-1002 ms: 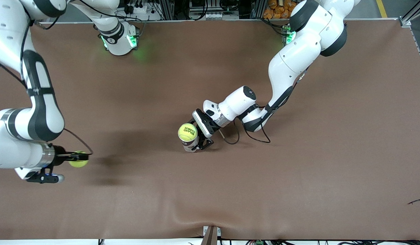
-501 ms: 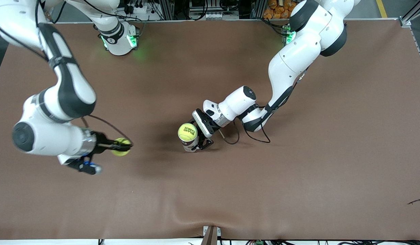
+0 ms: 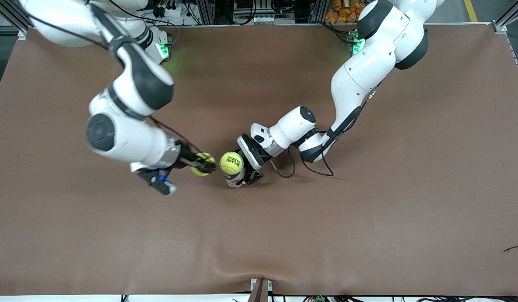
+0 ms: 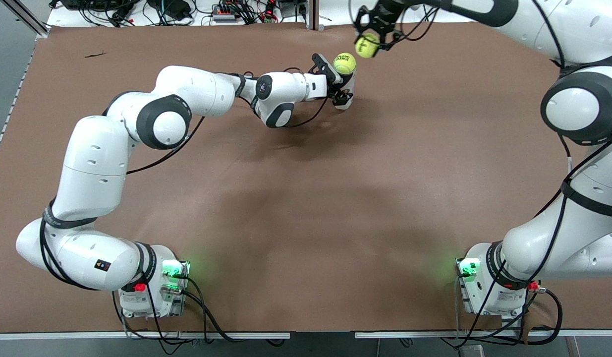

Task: Insert tennis ball vertically with right arm
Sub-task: 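Carry the second ball with the right gripper to the tube opening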

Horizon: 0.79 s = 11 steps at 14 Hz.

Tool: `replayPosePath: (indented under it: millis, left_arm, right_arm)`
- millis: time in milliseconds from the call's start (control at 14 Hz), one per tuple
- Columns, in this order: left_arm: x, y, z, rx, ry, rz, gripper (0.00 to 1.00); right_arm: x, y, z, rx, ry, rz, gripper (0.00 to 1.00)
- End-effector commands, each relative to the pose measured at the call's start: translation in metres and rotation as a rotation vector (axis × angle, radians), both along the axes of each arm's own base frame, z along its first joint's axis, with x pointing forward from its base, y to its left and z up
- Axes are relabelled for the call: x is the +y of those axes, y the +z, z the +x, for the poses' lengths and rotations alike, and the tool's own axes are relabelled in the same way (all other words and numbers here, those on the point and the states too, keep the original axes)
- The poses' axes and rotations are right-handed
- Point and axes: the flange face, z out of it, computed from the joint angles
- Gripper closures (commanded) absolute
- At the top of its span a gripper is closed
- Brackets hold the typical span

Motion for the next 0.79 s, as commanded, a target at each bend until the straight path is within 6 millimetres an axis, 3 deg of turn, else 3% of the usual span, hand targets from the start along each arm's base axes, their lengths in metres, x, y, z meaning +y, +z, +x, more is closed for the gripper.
replayPosePath:
  millis: [0, 215, 716]
  left_arm:
    - [-0.002, 0.007, -0.001, -0.005, 0.004, -0.01, 0.18]
    - [-0.002, 0.006, -0.002, -0.004, 0.004, -0.008, 0.18]
    - [-0.001, 0.004, -0.002, -0.004, 0.004, -0.006, 0.18]
  right_arm:
    - [0.02, 0.012, -0.009, 0.021, -0.069, -0.003, 0.61]
    - [0.035, 0.011, -0.014, -0.006, -0.065, -0.003, 0.56]
    - [0.05, -0.006, -0.012, -0.074, -0.048, -0.012, 0.56]
